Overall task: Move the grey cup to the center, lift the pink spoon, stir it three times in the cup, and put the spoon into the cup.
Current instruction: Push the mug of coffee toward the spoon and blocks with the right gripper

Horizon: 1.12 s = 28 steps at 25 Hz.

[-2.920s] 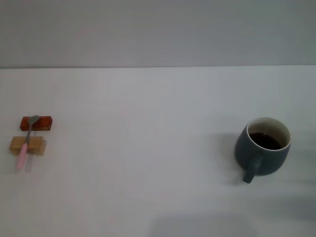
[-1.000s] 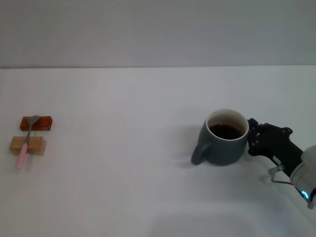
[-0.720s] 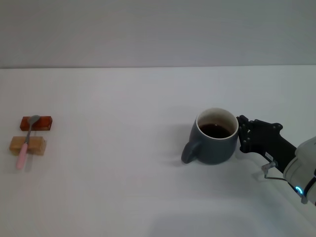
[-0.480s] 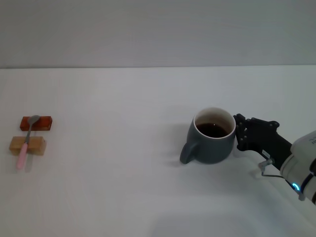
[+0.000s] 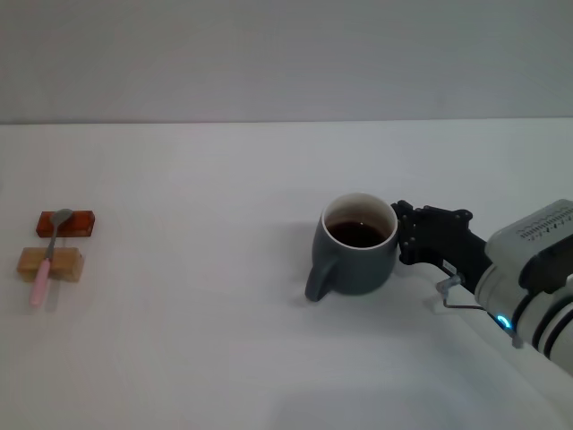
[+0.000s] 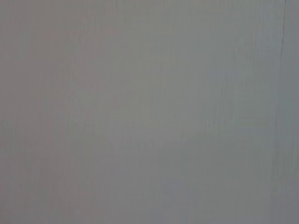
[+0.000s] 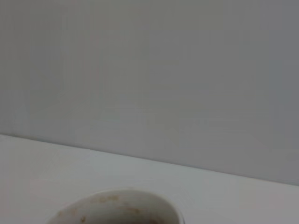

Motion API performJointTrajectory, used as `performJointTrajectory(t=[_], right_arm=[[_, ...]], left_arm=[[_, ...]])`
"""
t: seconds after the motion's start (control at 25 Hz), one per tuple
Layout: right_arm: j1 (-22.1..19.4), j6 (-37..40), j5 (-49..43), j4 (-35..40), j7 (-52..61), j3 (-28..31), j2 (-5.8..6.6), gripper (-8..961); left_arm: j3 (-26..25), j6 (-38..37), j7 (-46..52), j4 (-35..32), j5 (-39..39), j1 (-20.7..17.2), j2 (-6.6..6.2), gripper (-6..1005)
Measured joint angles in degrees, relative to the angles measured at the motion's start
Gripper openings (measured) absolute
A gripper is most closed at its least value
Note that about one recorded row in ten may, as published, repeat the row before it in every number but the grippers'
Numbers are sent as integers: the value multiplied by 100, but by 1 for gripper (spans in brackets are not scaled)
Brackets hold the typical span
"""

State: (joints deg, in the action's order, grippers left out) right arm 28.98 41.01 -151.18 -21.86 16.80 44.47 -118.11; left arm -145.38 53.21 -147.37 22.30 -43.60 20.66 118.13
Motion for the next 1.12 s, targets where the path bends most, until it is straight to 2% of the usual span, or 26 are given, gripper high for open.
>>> performJointTrajectory(t=[0.44,1.12], right_arm=[[106,-426,23,-335,12,70,-19,50],[541,-1007,17,-705,200,13,-83,50]], left_arm=[[19,46,16,-78,-10,51,-5,859],[89,312,312,-217,-28,-14,-10,859]])
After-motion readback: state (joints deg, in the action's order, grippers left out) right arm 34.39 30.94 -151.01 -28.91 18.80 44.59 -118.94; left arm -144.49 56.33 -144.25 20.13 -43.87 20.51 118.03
